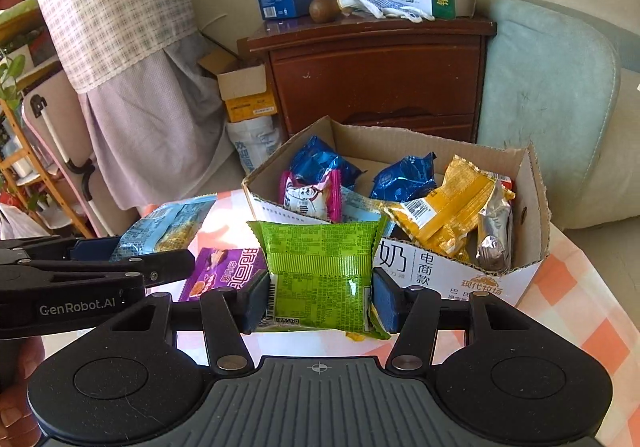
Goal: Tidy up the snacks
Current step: 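Lift both held packets and carry them over the cardboard box, then lower both packets into the box and open both tools, then move both tools back over the purple and yellow packets on the table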
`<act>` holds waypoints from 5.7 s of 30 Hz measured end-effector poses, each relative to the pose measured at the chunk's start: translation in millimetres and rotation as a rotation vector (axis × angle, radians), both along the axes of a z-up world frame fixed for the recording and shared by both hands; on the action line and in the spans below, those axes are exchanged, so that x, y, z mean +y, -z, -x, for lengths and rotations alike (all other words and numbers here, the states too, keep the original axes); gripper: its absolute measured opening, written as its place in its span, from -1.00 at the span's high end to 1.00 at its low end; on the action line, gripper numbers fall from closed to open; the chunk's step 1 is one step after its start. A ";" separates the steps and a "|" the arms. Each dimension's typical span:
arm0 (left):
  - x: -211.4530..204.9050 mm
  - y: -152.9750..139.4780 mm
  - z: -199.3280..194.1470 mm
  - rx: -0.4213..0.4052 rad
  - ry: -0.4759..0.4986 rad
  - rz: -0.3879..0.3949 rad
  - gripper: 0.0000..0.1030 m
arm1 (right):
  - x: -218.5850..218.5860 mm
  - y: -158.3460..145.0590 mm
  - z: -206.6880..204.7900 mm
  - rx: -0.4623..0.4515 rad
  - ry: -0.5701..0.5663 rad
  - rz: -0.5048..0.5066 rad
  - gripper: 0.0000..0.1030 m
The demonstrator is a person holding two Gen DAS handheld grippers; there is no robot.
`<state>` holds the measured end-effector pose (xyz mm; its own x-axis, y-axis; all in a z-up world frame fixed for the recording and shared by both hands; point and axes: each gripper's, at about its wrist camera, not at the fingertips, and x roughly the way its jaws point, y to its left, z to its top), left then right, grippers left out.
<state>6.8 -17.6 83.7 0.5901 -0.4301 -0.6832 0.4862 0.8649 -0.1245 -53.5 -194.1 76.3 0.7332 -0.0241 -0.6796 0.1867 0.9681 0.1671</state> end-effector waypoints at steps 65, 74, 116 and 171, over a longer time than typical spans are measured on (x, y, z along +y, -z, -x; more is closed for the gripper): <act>-76.5 -5.7 -82.5 -0.056 -0.051 -0.059 -0.91 | -80.0 -2.1 -36.2 -0.033 0.215 -0.067 -0.51; -31.3 8.7 -73.5 0.003 -0.084 -0.083 -0.91 | -57.1 11.3 -29.5 0.038 0.045 -0.093 -0.51; 20.0 90.7 -89.0 0.167 -0.099 -0.283 -0.97 | 23.9 96.3 -49.1 0.218 -0.372 -0.080 -0.52; 66.8 64.2 -55.1 0.070 -0.048 -0.219 -0.91 | 39.2 78.9 -68.1 0.183 -0.513 0.069 -0.54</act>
<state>61.9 49.2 19.5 0.5543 -0.2398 -0.7970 0.4405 0.8970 0.0365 14.5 -154.9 -2.7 0.5325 0.2562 -0.8067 -0.2919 0.9502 0.1092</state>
